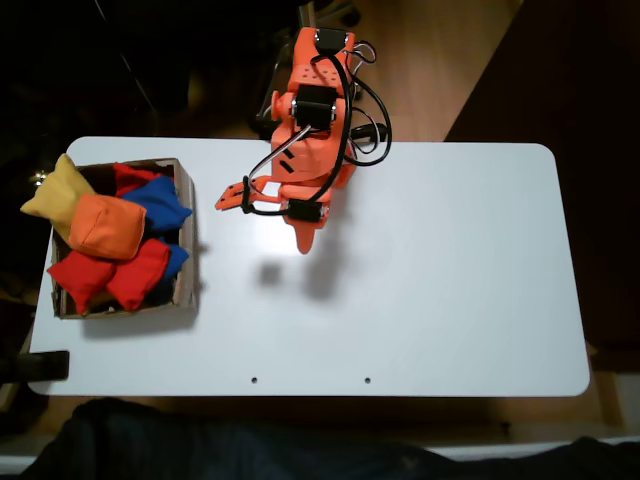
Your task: Grasp a bag and put it in the box.
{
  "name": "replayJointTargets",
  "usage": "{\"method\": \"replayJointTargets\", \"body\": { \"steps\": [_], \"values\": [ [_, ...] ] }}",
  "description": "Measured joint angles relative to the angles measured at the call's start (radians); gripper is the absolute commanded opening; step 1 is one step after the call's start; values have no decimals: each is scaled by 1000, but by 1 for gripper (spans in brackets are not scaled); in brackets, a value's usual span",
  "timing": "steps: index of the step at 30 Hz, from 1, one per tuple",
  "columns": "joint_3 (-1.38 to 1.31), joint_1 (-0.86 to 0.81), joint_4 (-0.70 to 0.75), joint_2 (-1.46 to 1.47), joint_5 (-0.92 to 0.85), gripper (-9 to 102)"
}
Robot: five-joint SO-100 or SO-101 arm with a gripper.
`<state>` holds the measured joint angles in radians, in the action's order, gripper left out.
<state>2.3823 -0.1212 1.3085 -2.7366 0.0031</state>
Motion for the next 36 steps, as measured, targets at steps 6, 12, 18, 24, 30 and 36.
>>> {"method": "replayJointTargets", "body": {
  "steps": [6,12,18,24,30,36],
  "values": [
    [133,17,-29,-164,6,0],
    [218,20,-32,-252,6,0],
    [314,21,-32,-370,6,0],
    [428,43,-9,-538,6,0],
    [459,57,-2,-555,3,0],
    [491,84,2,-557,-18,0]
  ]
}}
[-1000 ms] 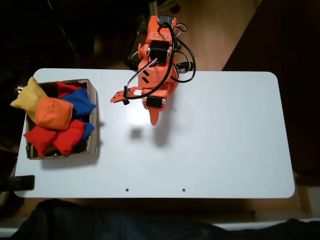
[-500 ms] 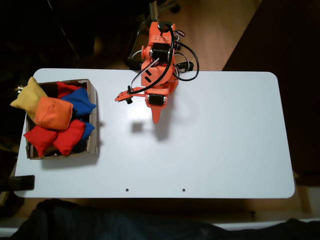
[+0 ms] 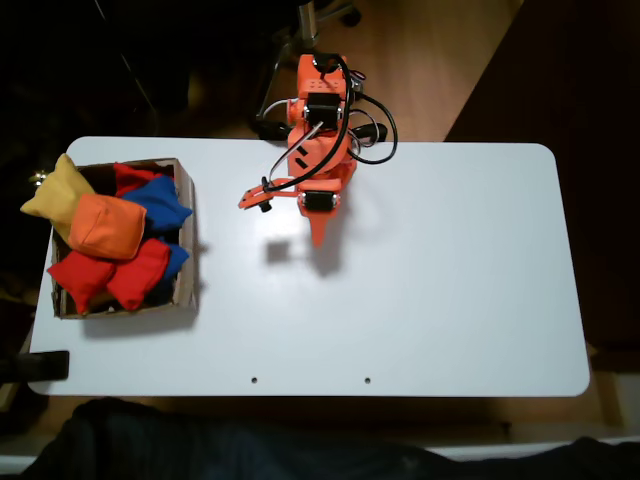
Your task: Grasp a bag and put it in the box.
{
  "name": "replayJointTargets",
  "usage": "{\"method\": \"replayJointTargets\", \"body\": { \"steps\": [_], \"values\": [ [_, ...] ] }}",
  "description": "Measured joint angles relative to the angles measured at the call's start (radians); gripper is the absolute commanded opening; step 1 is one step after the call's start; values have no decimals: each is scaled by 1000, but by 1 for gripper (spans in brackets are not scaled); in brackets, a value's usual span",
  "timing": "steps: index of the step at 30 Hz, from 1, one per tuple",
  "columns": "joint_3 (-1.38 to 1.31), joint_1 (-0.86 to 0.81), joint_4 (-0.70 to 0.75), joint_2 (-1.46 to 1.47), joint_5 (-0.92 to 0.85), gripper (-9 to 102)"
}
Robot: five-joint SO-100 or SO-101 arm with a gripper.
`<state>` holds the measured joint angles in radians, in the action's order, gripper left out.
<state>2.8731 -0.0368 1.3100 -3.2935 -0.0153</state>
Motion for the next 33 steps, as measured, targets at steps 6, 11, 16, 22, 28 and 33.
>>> {"method": "replayJointTargets", "body": {
  "steps": [6,11,16,22,28,33],
  "values": [
    [20,43,5,0,-9,0],
    [57,78,6,0,-9,0],
    [61,87,21,-2,-6,0],
    [61,69,38,-2,2,0],
    [61,67,38,-2,2,0],
    [61,67,38,-2,2,0]
  ]
}}
